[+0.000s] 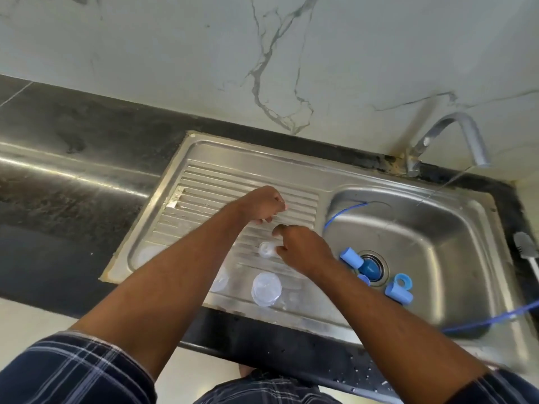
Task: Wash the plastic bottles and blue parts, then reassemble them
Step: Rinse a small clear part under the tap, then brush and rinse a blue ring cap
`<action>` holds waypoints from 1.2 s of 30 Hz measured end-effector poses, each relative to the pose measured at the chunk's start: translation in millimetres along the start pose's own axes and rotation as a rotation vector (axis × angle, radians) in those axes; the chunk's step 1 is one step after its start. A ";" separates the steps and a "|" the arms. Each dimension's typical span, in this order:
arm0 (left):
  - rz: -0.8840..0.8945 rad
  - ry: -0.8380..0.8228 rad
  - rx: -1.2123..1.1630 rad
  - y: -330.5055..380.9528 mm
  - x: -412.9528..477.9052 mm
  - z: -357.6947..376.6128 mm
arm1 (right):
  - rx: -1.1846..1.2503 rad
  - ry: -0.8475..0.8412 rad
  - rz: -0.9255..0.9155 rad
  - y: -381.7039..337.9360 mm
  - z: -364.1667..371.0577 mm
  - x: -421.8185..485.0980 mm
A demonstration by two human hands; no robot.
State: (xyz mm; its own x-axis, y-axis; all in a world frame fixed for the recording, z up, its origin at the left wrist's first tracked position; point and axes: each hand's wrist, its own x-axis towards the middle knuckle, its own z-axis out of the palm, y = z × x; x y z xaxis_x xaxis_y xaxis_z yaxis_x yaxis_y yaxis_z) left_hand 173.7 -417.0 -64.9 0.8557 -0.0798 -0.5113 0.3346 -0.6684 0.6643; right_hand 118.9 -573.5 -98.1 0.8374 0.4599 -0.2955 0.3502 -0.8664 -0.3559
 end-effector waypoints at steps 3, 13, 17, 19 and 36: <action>0.026 -0.038 0.020 30.5 12.3 21.1 | 0.109 0.081 0.120 38.0 -10.4 -11.9; 0.018 -0.282 0.088 119.2 61.9 155.3 | 0.239 -0.022 0.582 250.3 -6.1 -71.8; -0.055 -0.281 0.153 122.1 74.7 197.6 | 0.246 -0.051 0.636 305.8 14.7 -80.8; -0.106 -0.260 0.167 119.0 79.3 210.3 | 0.240 -0.062 0.646 323.3 19.9 -81.1; -0.288 -0.036 -0.170 92.9 65.7 234.0 | -0.101 -0.154 0.201 321.1 67.4 -33.9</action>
State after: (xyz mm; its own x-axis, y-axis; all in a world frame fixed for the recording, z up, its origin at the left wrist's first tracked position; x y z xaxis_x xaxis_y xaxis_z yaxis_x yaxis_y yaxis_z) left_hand 168.7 -657.3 -164.4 0.7030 0.0659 -0.7081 0.6240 -0.5348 0.5698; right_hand 174.6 -854.2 -262.2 0.8233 0.2937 -0.4858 0.2297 -0.9549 -0.1880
